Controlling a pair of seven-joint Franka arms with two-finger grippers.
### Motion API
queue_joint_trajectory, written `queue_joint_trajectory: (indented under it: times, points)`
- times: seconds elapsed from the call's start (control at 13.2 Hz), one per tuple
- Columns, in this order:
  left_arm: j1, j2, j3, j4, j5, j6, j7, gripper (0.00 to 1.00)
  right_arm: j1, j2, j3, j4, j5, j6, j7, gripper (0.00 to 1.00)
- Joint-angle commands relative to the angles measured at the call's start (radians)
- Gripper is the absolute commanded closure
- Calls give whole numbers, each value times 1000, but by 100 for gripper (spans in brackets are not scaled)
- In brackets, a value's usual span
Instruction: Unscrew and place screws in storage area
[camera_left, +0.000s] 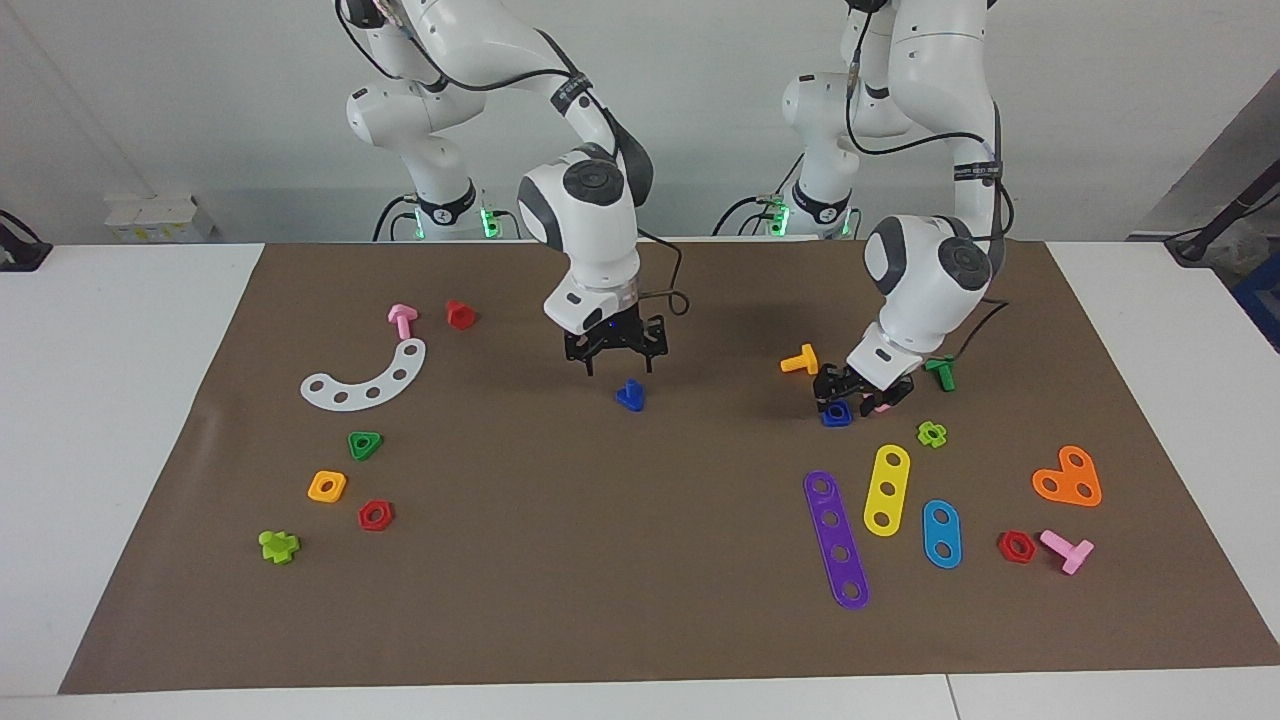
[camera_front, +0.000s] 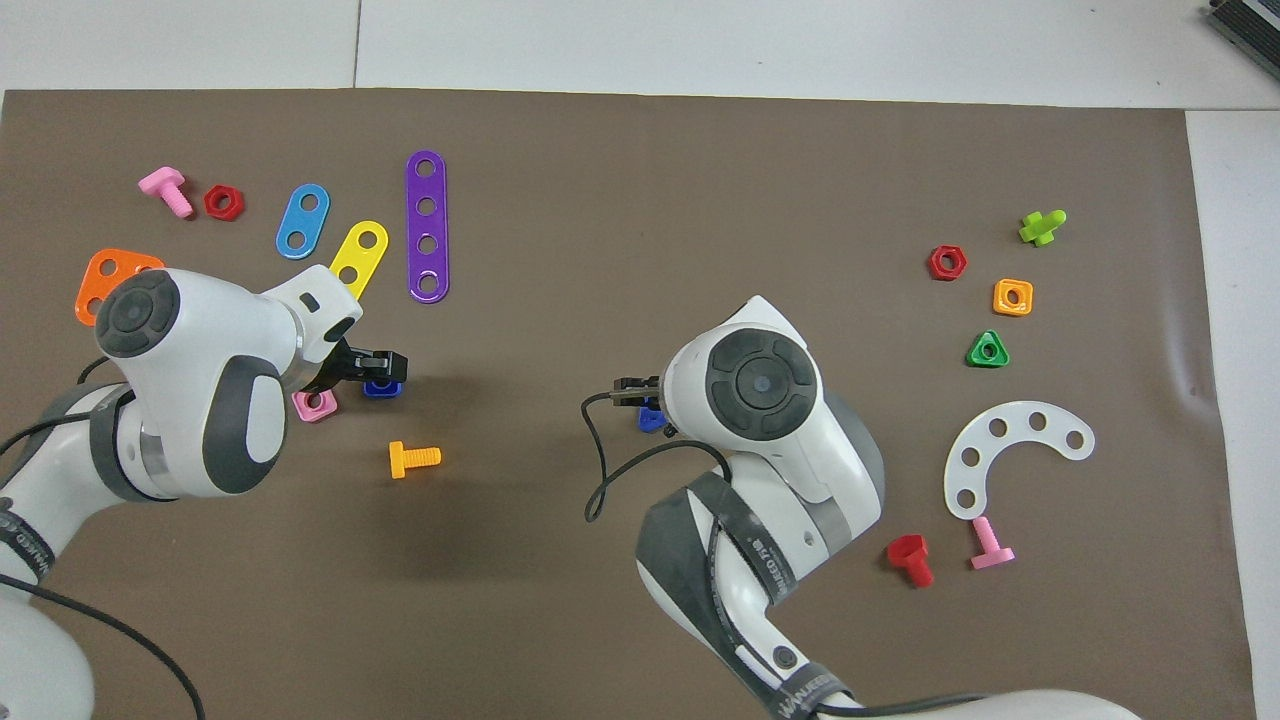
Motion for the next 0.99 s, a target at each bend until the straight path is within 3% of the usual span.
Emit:
queue_joint_trajectory:
  times: [0.0,0.23,0.61,0.91]
  points:
    - [17,-42,-4,-14,-12,-58,27,0,-1,11,-3,-7,-18,22,17,7]
    - [74,-106,-4,22,11,-234,47,0,34,45,-3,-33,-26,68,20,11]
    - [203,-192,-4,11,56,-375,101,0,36,48,-3,-68,-44,117,22,17]
    - [237,-293,-2,8,165,-452,90,0,34,50,-3,-70,-46,120,23,35]
